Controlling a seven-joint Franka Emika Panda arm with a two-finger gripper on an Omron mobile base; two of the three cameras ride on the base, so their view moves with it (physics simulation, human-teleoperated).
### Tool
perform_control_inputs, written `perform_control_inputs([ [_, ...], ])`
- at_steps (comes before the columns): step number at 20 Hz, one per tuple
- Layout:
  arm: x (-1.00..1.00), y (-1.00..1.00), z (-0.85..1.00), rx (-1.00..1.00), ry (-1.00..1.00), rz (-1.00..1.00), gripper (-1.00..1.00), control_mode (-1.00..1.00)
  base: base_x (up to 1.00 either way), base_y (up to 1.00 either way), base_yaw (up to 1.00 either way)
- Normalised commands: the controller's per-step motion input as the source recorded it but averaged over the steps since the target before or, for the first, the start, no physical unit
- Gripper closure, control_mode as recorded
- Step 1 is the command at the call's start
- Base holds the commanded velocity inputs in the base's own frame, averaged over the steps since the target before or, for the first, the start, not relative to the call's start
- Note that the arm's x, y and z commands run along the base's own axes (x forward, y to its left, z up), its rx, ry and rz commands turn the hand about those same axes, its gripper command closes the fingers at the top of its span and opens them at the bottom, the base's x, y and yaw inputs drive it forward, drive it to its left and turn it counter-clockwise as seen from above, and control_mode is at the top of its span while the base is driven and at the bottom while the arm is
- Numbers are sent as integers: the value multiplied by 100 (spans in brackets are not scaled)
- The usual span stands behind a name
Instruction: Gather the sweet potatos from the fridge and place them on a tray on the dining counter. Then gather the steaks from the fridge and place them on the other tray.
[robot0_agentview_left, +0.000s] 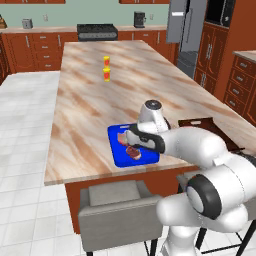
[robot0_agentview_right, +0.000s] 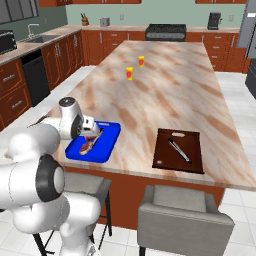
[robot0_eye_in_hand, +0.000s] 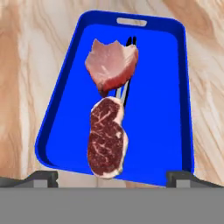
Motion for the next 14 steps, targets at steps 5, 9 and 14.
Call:
perform_control_inputs([
  [5, -67, -48, 96, 1, 0, 0, -100, -100, 0, 0, 0],
  [9, -75, -72, 77, 2, 0, 0, -100, -100, 0, 0, 0],
  [14, -87, -71, 62, 2, 6, -1, -100, -100, 0, 0, 0],
])
